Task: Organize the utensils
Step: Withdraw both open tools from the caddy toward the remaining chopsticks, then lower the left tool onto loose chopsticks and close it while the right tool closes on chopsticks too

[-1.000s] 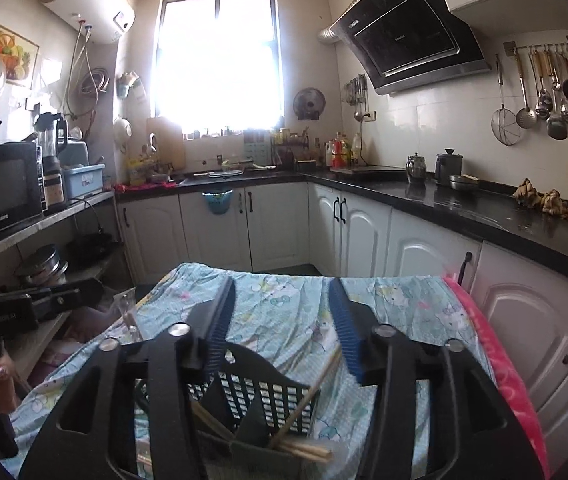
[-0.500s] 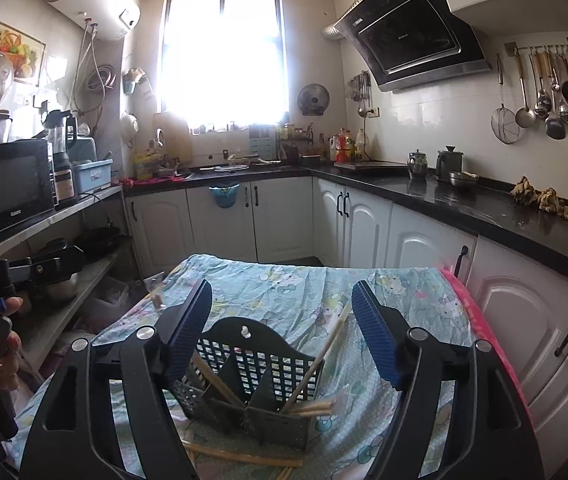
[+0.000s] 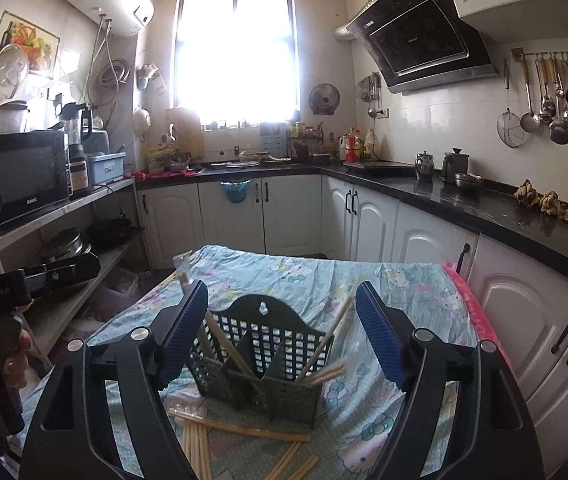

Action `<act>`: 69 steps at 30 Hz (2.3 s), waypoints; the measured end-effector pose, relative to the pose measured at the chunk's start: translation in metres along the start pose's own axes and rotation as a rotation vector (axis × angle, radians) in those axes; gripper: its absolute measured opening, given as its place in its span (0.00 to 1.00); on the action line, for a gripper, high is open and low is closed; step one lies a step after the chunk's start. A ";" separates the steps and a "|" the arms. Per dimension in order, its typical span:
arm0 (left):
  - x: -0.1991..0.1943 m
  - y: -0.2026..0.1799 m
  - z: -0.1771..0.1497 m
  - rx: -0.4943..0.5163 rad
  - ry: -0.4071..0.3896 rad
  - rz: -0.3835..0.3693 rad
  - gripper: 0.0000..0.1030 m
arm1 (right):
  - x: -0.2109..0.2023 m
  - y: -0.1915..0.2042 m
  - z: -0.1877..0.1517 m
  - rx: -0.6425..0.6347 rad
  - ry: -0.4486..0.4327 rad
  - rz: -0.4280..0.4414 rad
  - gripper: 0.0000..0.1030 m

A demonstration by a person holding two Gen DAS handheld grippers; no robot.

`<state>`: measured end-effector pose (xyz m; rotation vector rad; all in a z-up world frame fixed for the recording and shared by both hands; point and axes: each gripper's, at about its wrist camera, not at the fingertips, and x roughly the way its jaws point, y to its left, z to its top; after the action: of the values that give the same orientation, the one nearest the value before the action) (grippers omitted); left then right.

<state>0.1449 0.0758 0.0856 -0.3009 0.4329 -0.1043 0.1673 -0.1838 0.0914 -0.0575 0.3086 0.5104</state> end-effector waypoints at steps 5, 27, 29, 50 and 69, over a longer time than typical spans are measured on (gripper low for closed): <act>-0.002 0.002 -0.011 -0.004 0.020 -0.002 0.90 | -0.003 0.006 -0.009 -0.010 0.021 0.011 0.72; 0.004 0.021 -0.060 -0.059 0.123 0.030 0.89 | 0.000 0.015 -0.054 -0.014 0.143 0.031 0.72; 0.007 0.022 -0.065 -0.059 0.135 0.036 0.89 | 0.002 0.015 -0.058 -0.013 0.156 0.033 0.72; 0.038 0.034 -0.112 -0.071 0.260 0.064 0.89 | 0.037 0.016 -0.116 -0.017 0.358 0.049 0.68; 0.090 0.058 -0.145 -0.205 0.418 -0.030 0.68 | 0.105 0.013 -0.156 0.024 0.619 0.056 0.51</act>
<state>0.1663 0.0782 -0.0931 -0.4901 0.8565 -0.1535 0.2043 -0.1430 -0.0883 -0.1854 0.9235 0.5359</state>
